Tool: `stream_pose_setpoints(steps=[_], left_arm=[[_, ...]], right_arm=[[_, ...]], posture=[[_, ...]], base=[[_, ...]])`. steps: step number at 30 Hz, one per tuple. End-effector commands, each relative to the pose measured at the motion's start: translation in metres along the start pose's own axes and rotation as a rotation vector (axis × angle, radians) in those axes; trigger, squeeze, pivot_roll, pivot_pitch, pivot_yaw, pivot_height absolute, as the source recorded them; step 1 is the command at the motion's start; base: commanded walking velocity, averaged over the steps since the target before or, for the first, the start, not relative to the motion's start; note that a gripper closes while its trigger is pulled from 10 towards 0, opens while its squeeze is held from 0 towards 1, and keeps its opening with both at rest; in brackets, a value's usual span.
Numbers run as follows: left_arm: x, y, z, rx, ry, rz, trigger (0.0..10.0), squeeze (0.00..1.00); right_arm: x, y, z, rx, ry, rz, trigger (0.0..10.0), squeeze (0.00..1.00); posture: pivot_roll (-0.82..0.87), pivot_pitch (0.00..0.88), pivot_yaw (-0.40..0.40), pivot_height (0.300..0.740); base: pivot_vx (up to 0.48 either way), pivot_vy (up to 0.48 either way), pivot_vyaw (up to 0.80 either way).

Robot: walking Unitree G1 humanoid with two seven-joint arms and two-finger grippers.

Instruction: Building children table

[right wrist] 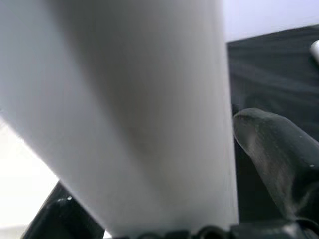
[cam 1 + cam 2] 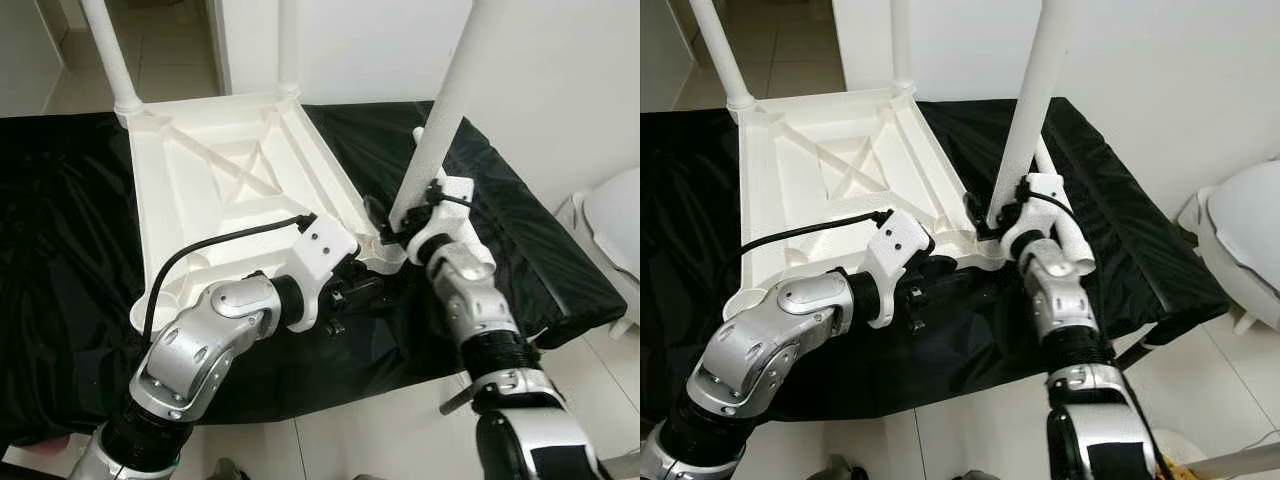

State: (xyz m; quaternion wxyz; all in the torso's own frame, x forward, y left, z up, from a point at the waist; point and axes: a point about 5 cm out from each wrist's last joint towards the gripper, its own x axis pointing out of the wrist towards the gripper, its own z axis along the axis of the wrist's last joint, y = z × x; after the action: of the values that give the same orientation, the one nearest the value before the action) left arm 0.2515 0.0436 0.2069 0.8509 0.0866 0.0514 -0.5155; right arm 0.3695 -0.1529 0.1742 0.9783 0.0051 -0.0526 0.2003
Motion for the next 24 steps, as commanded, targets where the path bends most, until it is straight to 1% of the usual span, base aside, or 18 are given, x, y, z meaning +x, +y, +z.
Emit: stream_pose_setpoints(steps=[1,2,3,6,8,11,13,16,22,23,24], left_arm=[[-0.002,0.000,0.000,0.002,0.006,0.007,10.0,0.00],[-0.002,0.000,0.000,0.003,0.006,0.008,10.0,0.00],[-0.002,0.000,0.000,0.003,0.006,0.008,10.0,0.00],[-0.002,0.000,0.000,0.004,0.009,0.008,10.0,0.00],[-0.002,0.000,0.000,0.005,0.009,0.008,10.0,0.00],[-0.002,-0.001,0.001,0.001,0.009,0.004,10.0,0.00],[-0.001,-0.001,-0.001,-0.006,0.017,-0.001,10.0,0.00],[-0.001,-0.002,-0.003,-0.021,0.024,-0.007,10.0,0.00],[0.001,-0.003,-0.003,-0.035,0.026,-0.010,10.0,0.00],[0.002,-0.003,-0.004,-0.039,0.027,-0.009,10.0,0.00],[0.002,-0.003,-0.004,-0.039,0.027,-0.009,10.0,0.00]], right_arm=[[-0.001,-0.003,-0.001,-0.003,0.007,0.057,10.0,0.00],[-0.003,-0.004,-0.005,-0.002,0.026,0.103,10.0,0.00],[-0.003,-0.004,-0.005,-0.002,0.026,0.103,10.0,0.00],[-0.010,-0.008,-0.016,-0.033,0.086,0.217,10.0,0.00],[-0.012,-0.009,-0.020,-0.040,0.103,0.245,10.0,0.00],[-0.012,-0.012,-0.021,-0.047,0.110,0.260,10.0,0.00],[-0.012,-0.015,-0.023,-0.069,0.121,0.277,10.0,0.00],[-0.010,-0.018,-0.023,-0.115,0.135,0.268,10.0,0.00],[-0.007,-0.021,-0.020,-0.131,0.139,0.261,10.0,0.00],[-0.006,-0.022,-0.020,-0.133,0.143,0.256,5.7,0.00],[-0.006,-0.022,-0.020,-0.133,0.143,0.256,5.7,0.00]], posture=[[-0.01,0.037,-0.045,0.740],[-0.01,0.037,-0.046,0.740],[-0.01,0.037,-0.046,0.740],[-0.01,0.032,-0.043,0.740],[-0.01,0.031,-0.041,0.740],[-0.01,0.026,-0.038,0.740],[0.00,0.022,-0.037,0.740],[0.00,0.019,-0.036,0.740],[0.00,0.015,-0.039,0.740],[0.00,0.016,-0.041,0.740],[0.00,0.016,-0.041,0.740]], base=[[0.000,0.000,0.00],[0.000,0.000,0.00],[0.000,0.000,0.00],[0.000,0.000,0.00],[0.000,0.000,0.00],[0.000,0.000,0.00],[0.000,0.000,0.00],[0.000,0.000,0.00],[0.000,0.000,0.00],[0.000,0.000,0.00],[0.000,0.000,0.00]])
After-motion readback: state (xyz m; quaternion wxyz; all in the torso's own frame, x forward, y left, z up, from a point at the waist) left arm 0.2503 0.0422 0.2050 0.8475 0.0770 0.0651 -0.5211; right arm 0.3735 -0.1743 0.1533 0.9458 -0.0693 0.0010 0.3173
